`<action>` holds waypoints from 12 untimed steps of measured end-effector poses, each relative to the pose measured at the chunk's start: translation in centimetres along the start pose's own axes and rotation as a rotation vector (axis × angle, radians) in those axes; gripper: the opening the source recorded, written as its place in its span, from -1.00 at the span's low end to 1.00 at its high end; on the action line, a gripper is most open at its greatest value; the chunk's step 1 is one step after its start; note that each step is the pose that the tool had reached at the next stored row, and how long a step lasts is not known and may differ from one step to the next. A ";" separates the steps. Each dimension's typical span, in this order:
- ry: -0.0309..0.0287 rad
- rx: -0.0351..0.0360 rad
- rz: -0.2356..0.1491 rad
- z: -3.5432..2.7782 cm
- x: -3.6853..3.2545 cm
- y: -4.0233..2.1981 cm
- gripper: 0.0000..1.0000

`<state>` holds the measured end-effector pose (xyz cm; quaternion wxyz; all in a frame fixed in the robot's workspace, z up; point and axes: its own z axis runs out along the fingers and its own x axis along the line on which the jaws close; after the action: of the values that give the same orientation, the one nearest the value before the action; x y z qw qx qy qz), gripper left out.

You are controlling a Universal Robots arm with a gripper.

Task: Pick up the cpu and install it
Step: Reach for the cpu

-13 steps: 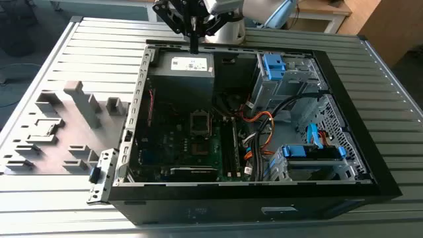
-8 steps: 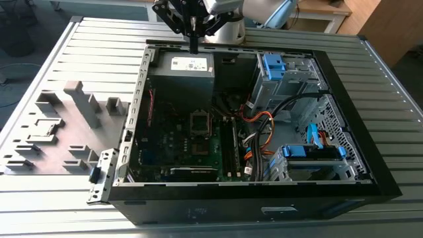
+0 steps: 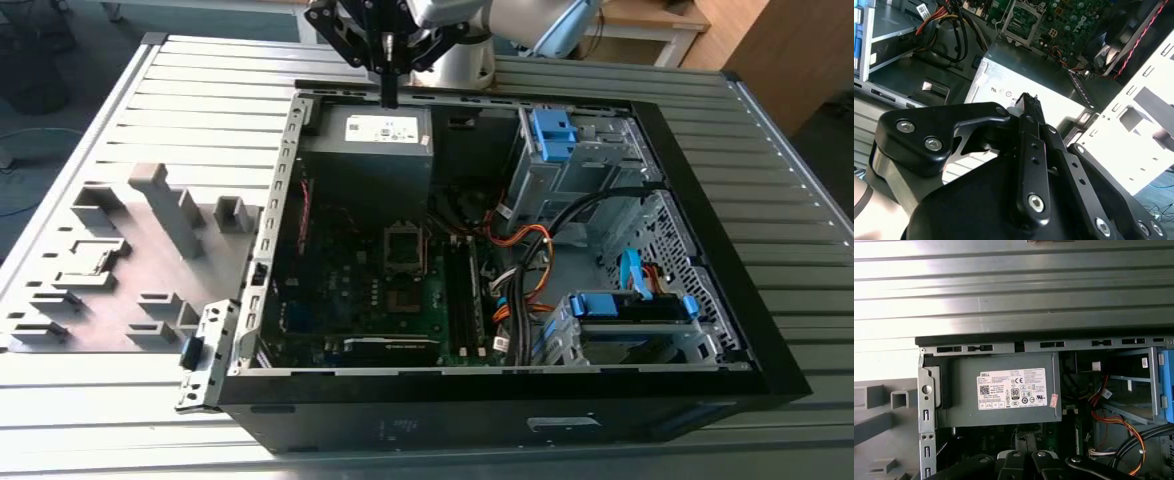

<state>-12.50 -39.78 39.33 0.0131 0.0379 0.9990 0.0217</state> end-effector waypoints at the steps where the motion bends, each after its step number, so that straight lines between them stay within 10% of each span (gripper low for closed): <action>1: 0.0000 0.0000 0.000 0.00 0.05 0.02 -0.79; 12: -0.0004 0.0000 0.000 -0.01 1.00 0.29 -0.79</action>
<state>-13.47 -39.41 39.33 0.0132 0.0379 0.9990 0.0217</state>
